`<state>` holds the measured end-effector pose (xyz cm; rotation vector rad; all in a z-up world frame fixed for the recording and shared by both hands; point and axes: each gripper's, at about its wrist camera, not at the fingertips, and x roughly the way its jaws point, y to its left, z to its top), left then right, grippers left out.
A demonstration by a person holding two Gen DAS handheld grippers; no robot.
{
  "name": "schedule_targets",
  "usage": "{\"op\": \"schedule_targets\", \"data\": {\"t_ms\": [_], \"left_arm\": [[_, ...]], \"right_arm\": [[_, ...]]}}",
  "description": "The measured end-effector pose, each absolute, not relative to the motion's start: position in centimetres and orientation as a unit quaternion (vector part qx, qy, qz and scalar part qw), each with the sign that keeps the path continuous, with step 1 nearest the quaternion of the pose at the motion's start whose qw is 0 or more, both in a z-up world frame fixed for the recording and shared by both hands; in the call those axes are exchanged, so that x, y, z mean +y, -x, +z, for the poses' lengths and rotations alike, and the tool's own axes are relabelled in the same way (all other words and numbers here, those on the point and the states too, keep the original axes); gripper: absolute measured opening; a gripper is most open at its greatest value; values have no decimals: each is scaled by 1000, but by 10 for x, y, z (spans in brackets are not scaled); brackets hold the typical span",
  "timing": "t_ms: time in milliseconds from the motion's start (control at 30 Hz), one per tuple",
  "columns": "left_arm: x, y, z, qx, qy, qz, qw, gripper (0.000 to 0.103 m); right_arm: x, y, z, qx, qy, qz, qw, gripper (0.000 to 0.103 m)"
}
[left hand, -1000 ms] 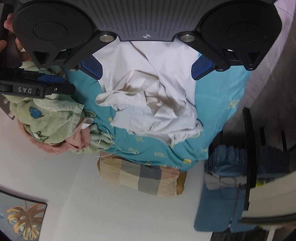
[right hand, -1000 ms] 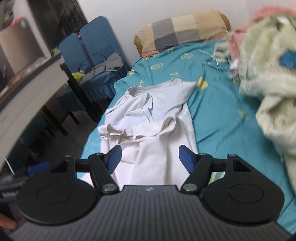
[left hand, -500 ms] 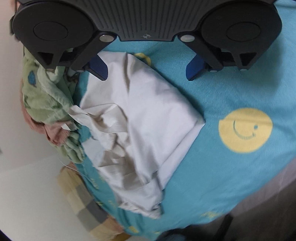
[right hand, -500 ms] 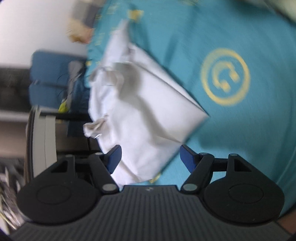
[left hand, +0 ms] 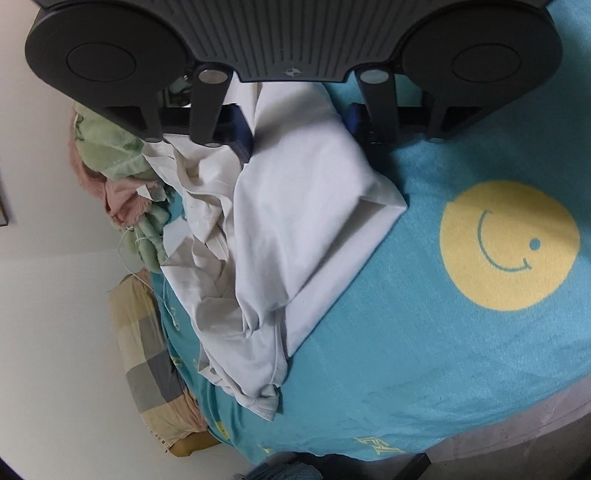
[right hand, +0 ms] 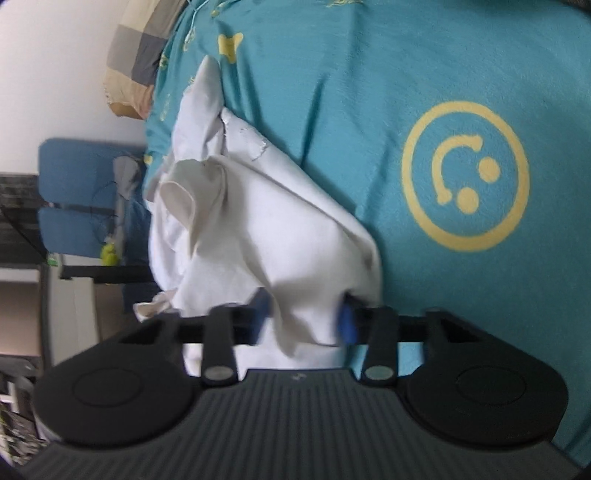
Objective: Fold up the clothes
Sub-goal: 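Grasp the folded shirt end with the left gripper while the right gripper grasps beside it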
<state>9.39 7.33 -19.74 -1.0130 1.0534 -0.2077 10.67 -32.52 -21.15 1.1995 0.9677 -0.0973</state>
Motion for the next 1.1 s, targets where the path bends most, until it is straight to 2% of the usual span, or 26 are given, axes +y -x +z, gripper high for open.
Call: {"op": "schedule_targets", "data": {"t_ms": [100,200,500,600,933,1100], "left_arm": [[75,-95,-194,472,461,-92,745,20],[78,-93,-184,457,465,-97,752,13],[96,-66,-93,379,486,-131,776,9],[99,-39,-68,373,482,-133,782,9],[108,87,-35,378,474,-148,781,9],[107,118,-27,377,468,-153,784,9]], "right_arm": [[-327,-107,-210,435,-536,-46,722,11],[-327,-106,-197,417,-523,-39,743,8],[-330,-65,-107,297,-514,11,805,6],[-330,-41,-85,284,-517,13,808,6],[-328,86,-66,274,-521,6,808,6],[-326,123,-62,257,-527,9,810,6]]}}
